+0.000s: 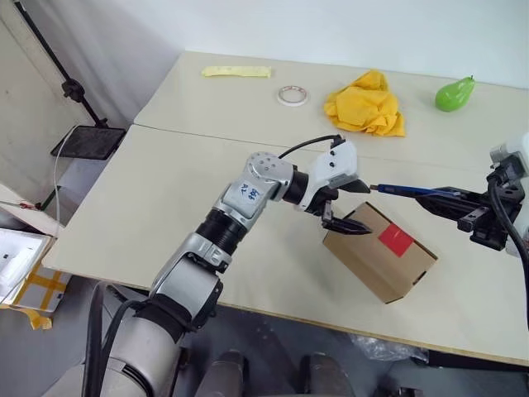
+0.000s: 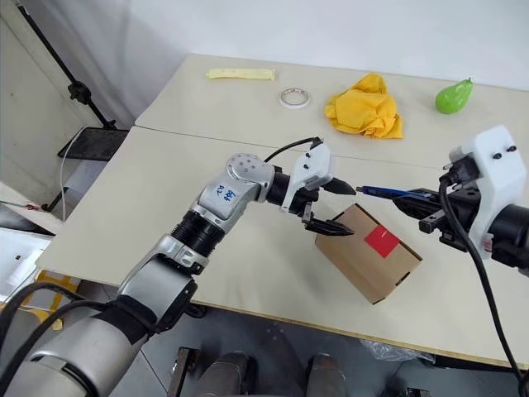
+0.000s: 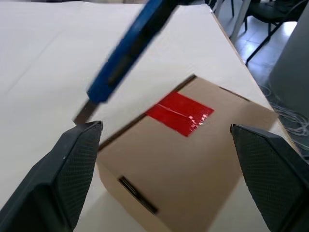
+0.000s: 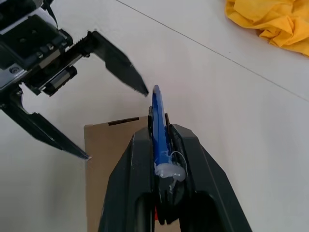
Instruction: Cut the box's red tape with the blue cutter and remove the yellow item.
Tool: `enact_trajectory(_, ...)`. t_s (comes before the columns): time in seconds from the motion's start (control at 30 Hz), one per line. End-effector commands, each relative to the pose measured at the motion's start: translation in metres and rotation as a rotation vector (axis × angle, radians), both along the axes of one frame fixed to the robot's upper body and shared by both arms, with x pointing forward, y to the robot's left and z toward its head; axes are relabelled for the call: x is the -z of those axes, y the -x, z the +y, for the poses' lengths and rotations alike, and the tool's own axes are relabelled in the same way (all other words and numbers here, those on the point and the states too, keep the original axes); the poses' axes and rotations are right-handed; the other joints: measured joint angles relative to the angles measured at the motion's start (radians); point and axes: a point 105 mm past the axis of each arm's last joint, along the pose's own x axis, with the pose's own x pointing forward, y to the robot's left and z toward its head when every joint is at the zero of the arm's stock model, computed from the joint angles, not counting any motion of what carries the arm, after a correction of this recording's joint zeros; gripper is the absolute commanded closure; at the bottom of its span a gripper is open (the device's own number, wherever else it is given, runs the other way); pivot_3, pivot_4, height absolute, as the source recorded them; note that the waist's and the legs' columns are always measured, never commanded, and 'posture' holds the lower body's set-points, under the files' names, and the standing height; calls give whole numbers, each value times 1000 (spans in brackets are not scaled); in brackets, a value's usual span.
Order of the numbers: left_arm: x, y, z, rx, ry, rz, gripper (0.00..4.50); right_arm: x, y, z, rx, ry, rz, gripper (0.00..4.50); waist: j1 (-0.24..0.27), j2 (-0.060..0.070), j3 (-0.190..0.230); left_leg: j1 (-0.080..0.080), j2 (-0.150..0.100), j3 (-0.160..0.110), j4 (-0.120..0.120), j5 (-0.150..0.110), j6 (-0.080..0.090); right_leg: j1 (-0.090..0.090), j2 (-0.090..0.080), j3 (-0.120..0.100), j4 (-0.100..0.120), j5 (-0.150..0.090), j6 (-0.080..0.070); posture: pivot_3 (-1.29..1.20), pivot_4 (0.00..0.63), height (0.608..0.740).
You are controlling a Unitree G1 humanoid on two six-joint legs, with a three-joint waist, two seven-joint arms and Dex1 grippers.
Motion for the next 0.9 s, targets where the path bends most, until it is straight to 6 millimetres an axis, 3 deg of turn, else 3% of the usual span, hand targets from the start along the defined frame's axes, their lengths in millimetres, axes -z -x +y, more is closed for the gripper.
enact_trajectory(0.03, -5, 2, -9, 6, 1, -48, 853, -14, 2, -2, 14, -1, -52, 4316, 0, 0, 0, 0, 0, 0, 0, 0, 0, 0, 0, 0, 0, 0, 0, 0, 150, 740)
enact_trajectory(0.4, 6, 5, -15, -29, -60, -9, 4363, -12, 2, -13, 41, 34, -25, 4316, 0, -1, 1, 0, 1, 0, 0, 0, 0, 0, 1, 0, 0, 0, 0, 0, 150, 740)
enact_trajectory(0.9, 21, 13, -14, -50, -160, 38, 4481, 2, -7, -17, -9, 61, 37, 4316, 0, -1, 1, 0, 1, 0, 0, 0, 0, 0, 1, 0, -1, 0, 0, 0, 150, 740)
